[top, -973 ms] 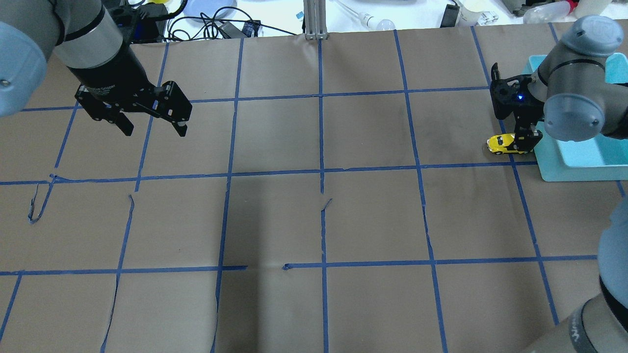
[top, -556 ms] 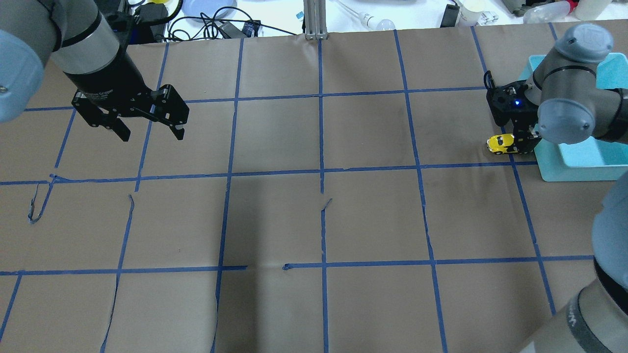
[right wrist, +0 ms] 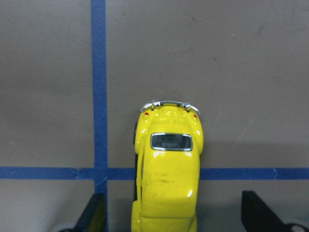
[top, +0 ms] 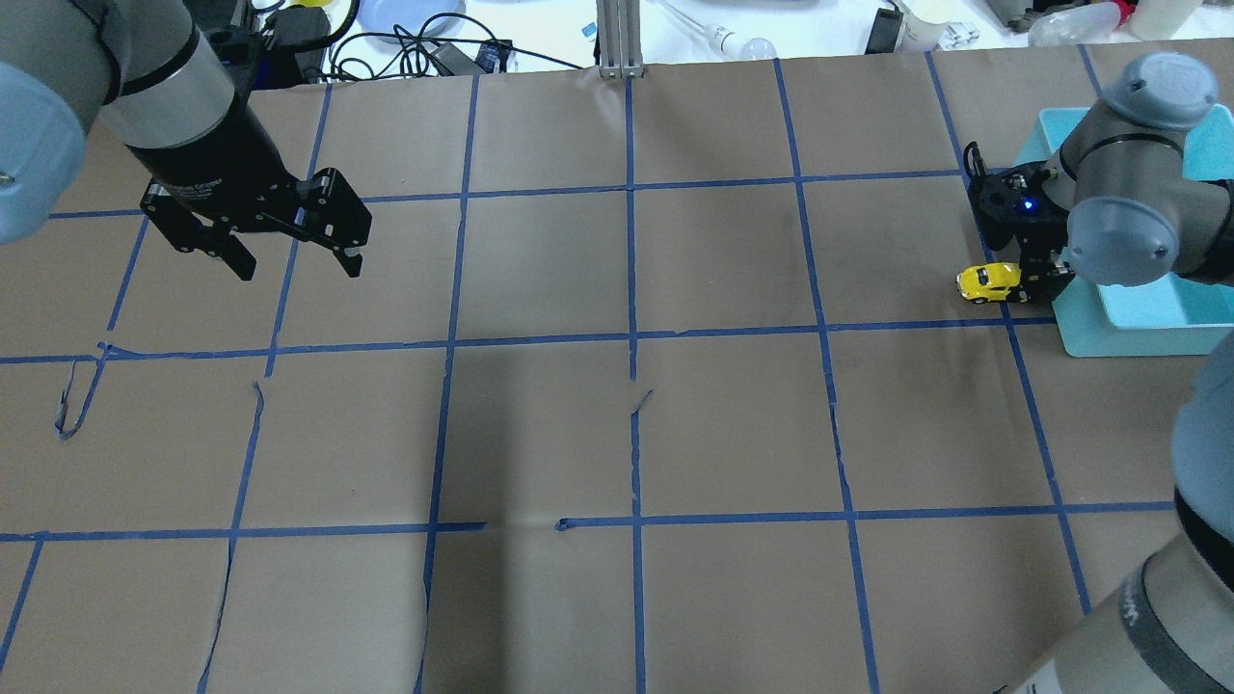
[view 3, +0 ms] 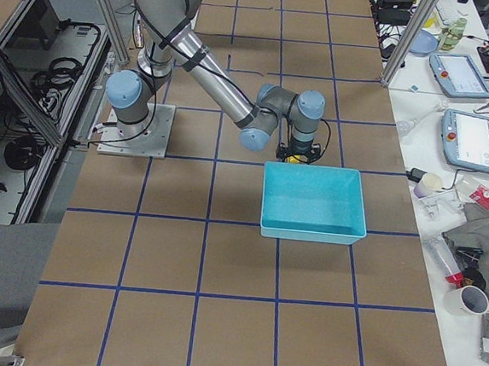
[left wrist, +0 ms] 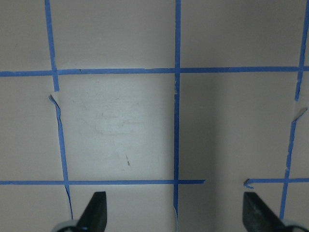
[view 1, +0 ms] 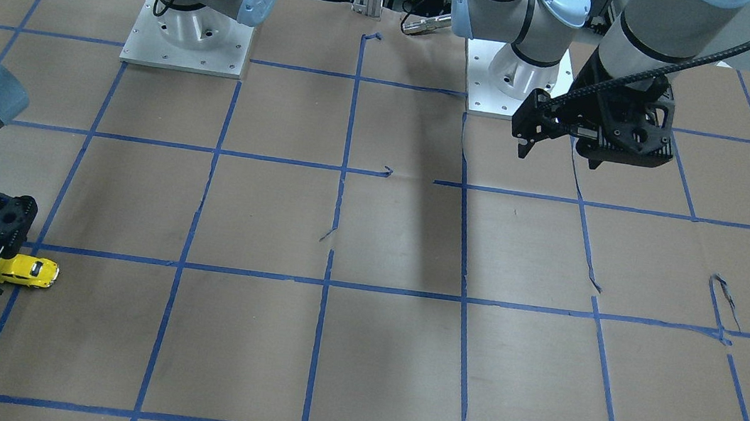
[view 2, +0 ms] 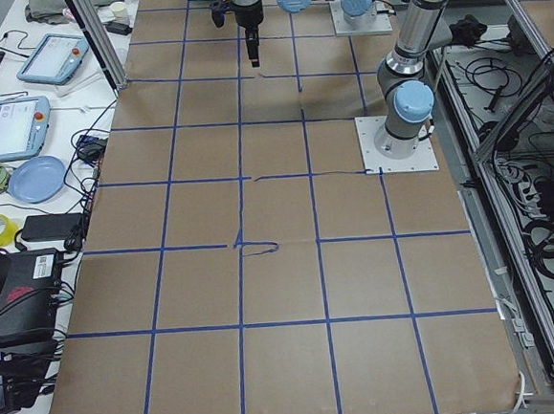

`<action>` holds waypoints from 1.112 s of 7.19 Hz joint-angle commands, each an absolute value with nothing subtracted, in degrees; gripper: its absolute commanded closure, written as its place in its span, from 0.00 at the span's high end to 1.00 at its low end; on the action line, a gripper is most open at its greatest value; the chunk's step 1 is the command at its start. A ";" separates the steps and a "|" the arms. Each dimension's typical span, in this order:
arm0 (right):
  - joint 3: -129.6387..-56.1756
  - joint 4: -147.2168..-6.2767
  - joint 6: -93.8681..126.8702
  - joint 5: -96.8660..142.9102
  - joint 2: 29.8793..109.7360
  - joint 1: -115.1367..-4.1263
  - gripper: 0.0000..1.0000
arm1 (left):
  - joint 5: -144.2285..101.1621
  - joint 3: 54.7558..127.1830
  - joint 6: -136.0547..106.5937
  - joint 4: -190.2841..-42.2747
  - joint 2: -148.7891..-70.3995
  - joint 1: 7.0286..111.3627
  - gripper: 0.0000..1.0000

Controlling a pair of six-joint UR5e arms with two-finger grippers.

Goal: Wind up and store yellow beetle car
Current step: 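Lift the car with the right gripper and carry it into the blue tray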

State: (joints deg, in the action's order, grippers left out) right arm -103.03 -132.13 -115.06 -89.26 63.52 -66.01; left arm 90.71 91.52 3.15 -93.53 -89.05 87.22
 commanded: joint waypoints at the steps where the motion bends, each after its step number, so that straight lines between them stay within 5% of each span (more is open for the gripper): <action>1: -103.97 -132.01 -114.70 -88.77 63.63 -65.74 0.88 | 90.79 91.50 3.43 -93.60 -89.12 87.19 1.00; 4: -104.15 -131.75 -113.12 -87.28 63.54 -65.74 0.88 | 90.88 91.58 3.60 -93.78 -89.12 87.19 1.00; 6: -104.15 -131.49 -112.68 -87.54 64.16 -65.83 0.04 | 90.97 91.58 3.60 -93.78 -89.12 87.19 1.00; 8: -104.06 -131.14 -112.59 -88.24 64.86 -66.35 0.00 | 90.97 91.76 3.69 -93.52 -89.12 87.10 1.00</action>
